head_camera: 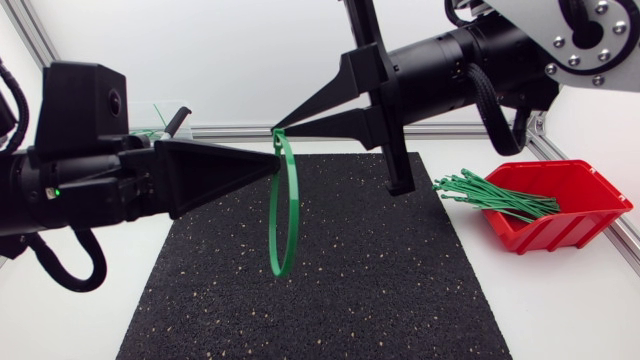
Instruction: Take a green cable tie from the red box, thread the tail through the head to close it, then place it in the transparent bin on the left.
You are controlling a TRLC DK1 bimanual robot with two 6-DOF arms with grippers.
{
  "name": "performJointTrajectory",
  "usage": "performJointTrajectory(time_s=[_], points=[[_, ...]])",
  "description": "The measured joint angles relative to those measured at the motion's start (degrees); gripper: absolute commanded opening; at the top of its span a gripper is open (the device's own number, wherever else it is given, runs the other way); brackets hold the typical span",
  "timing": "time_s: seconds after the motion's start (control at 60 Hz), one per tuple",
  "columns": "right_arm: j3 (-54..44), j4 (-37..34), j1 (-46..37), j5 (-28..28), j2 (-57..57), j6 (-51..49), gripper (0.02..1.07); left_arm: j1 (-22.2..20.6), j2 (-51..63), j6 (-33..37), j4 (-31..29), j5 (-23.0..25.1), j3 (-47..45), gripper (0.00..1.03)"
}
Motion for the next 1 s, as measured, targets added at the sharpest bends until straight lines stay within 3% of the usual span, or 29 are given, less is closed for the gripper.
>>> performJointTrajectory(time_s=[0.583,1.0], points=[[0.0,-1.4,-0.2,-0.1,5.2,-3.5,0.08,-2.2,-1.2,0.0,-4.7,-4.5,0.4,0.03],[0.0,-3.1,0.6,1.8,5.4,-5.8,0.08,-2.6,-1.3,0.0,-5.6,-4.7,0.4,0.03]])
